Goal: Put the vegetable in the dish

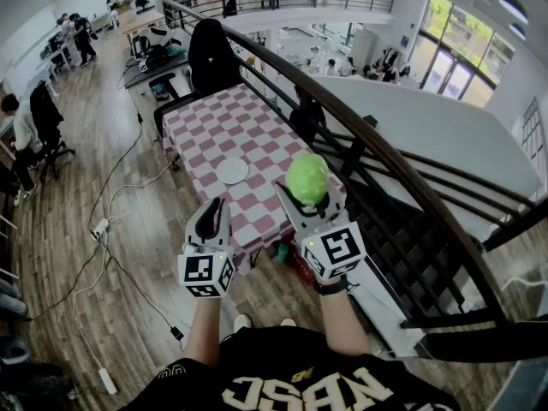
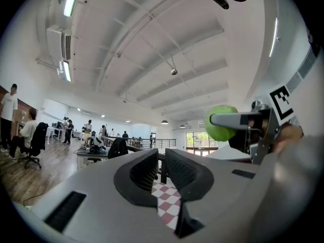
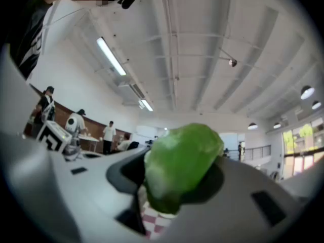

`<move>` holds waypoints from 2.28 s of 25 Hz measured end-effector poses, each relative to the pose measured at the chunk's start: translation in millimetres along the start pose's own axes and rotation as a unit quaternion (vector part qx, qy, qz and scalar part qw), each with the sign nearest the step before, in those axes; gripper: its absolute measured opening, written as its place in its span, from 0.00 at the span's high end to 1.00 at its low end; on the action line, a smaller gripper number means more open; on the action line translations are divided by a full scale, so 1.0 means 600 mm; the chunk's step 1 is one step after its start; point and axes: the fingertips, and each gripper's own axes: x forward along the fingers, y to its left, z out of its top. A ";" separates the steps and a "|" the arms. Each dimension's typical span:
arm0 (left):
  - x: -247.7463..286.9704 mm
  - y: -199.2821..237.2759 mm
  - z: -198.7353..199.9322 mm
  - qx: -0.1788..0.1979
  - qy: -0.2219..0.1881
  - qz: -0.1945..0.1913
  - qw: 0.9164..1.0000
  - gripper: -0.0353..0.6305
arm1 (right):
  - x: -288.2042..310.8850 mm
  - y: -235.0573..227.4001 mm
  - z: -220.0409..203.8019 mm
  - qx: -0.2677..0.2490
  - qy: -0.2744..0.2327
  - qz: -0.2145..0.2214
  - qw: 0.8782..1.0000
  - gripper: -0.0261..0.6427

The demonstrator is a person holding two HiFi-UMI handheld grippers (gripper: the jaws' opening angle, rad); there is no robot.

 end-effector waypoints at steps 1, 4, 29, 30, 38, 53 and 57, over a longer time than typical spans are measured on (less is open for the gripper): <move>0.000 -0.004 0.003 0.000 -0.002 0.000 1.000 0.86 | -0.004 0.001 -0.015 0.008 0.007 0.001 1.000 0.68; -0.001 -0.017 0.000 -0.002 -0.001 0.000 1.000 0.86 | -0.018 0.004 -0.054 0.028 0.026 0.005 0.999 0.68; 0.069 -0.070 -0.148 -0.022 0.070 -0.028 0.997 0.86 | -0.004 -0.008 -0.220 0.110 0.082 0.061 0.989 0.68; 0.081 -0.061 -0.149 -0.021 0.069 -0.034 0.997 0.86 | 0.011 -0.017 -0.227 0.122 0.086 0.052 0.987 0.68; 0.199 0.132 -0.140 -0.052 0.057 -0.029 0.997 0.86 | 0.209 -0.025 -0.242 0.137 0.103 0.049 0.984 0.68; 0.277 0.350 -0.254 -0.110 0.103 -0.029 0.988 0.86 | 0.434 0.039 -0.429 0.203 0.207 0.110 0.951 0.68; 0.289 0.378 -0.298 -0.119 0.123 -0.019 0.985 0.86 | 0.460 0.033 -0.491 0.216 0.233 0.117 0.941 0.68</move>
